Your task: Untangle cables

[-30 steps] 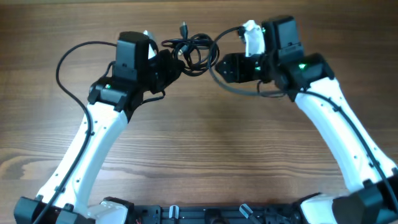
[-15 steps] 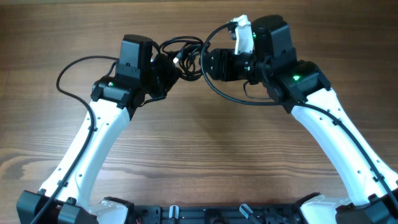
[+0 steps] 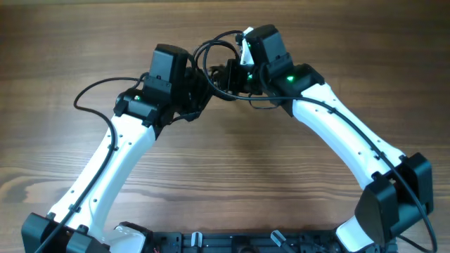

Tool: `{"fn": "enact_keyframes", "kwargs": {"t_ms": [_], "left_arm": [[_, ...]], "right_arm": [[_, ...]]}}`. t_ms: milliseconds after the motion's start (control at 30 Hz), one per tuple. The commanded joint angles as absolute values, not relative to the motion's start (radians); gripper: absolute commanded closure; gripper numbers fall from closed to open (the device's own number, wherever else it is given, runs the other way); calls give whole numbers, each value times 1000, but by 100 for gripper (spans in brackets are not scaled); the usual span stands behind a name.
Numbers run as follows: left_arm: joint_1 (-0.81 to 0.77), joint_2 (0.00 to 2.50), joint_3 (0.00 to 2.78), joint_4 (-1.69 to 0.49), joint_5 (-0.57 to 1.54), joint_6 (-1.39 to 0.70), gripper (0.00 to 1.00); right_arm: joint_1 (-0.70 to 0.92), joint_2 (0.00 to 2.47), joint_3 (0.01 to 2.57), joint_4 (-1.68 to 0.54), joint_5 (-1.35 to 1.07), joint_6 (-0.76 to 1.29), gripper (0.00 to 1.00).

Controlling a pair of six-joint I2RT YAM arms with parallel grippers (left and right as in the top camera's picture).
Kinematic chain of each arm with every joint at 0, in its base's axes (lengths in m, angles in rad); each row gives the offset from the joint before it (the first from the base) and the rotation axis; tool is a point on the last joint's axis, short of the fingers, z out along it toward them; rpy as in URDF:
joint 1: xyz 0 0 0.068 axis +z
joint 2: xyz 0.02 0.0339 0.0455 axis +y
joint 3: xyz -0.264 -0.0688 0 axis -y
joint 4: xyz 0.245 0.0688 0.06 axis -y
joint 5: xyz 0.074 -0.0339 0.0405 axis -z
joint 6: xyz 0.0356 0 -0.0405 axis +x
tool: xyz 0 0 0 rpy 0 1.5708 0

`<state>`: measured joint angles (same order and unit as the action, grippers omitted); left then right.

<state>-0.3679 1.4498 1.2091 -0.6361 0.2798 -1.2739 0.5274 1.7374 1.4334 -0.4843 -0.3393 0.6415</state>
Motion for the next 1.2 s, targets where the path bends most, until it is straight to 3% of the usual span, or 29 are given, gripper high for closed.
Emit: {"fn": "enact_keyframes", "kwargs": {"t_ms": [0,100,200,433,567,700,933,1033,1167], "left_arm": [[-368,1454,1216,-672,134,-1287,96],[-368,1454,1214,-709,8,-1246,96],[-368,1454,1214,-704,12,-1026,96],[-357,1467,1214,-691,123,-676,96],[-348,1505,1212,-677,119,-639,96],[-348,1575,1212,-670,77,-649,96],[-350,1662,1212,-537,130,-843,96],[-348,1673,1211,-543,152,-845,96],[-348,1673,1211,-537,184,-745,96]], "right_arm": [[479,1684,1451,-486,-427,614,96],[389,1609,1451,-487,-566,602,96],[256,1533,1451,-491,-694,618,96],[133,1522,1451,-533,-672,630,96],[63,1522,1451,-545,-743,685,96],[6,1542,1451,-634,-757,607,96],[175,1646,1445,-764,-837,478,96],[203,1643,1455,-783,-757,410,94],[203,1643,1470,-885,-305,425,94]]}}
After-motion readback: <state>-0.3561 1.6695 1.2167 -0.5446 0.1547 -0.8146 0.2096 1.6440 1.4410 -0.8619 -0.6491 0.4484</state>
